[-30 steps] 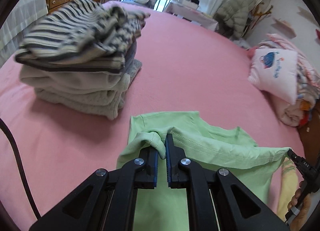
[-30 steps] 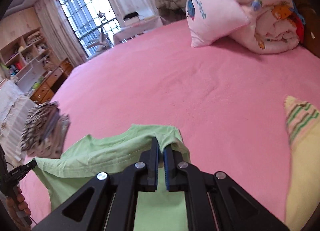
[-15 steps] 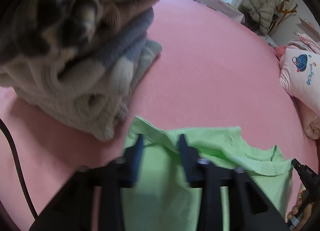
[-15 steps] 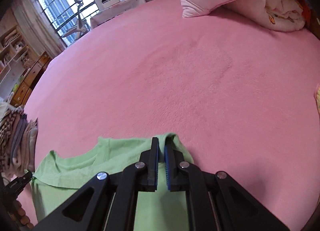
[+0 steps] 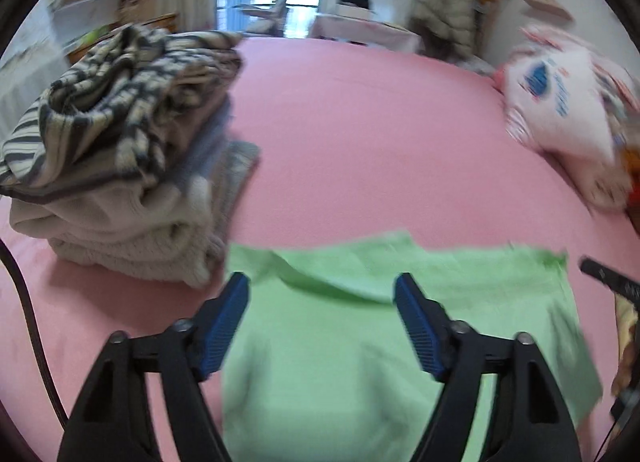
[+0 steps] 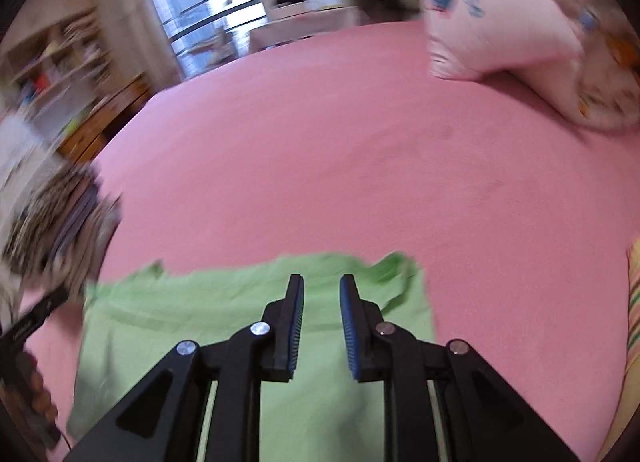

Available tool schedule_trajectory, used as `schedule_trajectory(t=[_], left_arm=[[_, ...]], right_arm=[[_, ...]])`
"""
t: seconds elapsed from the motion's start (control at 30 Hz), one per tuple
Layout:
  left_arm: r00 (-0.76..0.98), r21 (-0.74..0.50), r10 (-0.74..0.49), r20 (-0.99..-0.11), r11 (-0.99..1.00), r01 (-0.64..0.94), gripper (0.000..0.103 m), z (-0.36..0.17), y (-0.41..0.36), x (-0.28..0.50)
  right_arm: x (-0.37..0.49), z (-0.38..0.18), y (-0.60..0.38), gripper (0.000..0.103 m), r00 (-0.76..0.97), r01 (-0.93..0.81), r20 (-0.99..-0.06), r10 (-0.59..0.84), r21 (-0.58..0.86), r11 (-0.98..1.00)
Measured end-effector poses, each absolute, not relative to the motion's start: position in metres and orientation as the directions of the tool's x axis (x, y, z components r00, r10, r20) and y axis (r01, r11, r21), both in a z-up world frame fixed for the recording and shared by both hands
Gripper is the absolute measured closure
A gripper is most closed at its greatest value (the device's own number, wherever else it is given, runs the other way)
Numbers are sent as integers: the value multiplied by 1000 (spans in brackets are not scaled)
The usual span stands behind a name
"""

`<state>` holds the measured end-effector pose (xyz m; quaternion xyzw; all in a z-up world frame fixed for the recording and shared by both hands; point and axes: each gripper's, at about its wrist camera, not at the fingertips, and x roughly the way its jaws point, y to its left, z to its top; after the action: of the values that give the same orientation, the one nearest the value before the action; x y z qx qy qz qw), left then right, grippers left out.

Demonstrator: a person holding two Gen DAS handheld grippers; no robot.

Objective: Fold small clothes
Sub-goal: 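Lower the folded hem onto the shirt and open both tools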

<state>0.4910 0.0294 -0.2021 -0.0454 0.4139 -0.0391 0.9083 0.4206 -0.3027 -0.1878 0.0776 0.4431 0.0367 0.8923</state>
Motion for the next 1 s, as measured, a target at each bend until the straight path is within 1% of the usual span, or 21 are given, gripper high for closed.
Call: schedule_trajectory(t=[0.13,0.23,0.4,0.53,0.67,0.77,0.9,1.0], left_arm=[[581,-92,-155,-799,986,136,22,-224,7,470],[531,-62,-154,-833,980,188,22,-244,-8,470],[448,-126,-209,-869,970,209,23,-268,-19,491],[436,-114,-188,-880,975,191,23,-282,-30,512],[447,-105,-171,-878,980,169,23,-284,-37,533],[459,-117,-162,-874,985,125,23,-285,-39,555],[515,-149,-143,-845,988,30,23,-279,-28,580],[560,-219,-157,-813,975,-44,23,-268,-11,580]], right_arm=[[413,-203,-278,85,528,-76,-825,203,192,978],[414,-225,-268,85,476,-90,-851,223,205,975],[433,-258,-254,85,416,-68,-880,231,223,973],[454,-272,-251,85,423,-40,-881,214,217,975],[481,-272,-254,85,447,-4,-871,204,226,974],[503,-271,-257,85,470,27,-858,206,247,969],[524,-263,-264,85,527,79,-828,190,270,959],[520,-252,-271,85,560,81,-788,256,360,930]])
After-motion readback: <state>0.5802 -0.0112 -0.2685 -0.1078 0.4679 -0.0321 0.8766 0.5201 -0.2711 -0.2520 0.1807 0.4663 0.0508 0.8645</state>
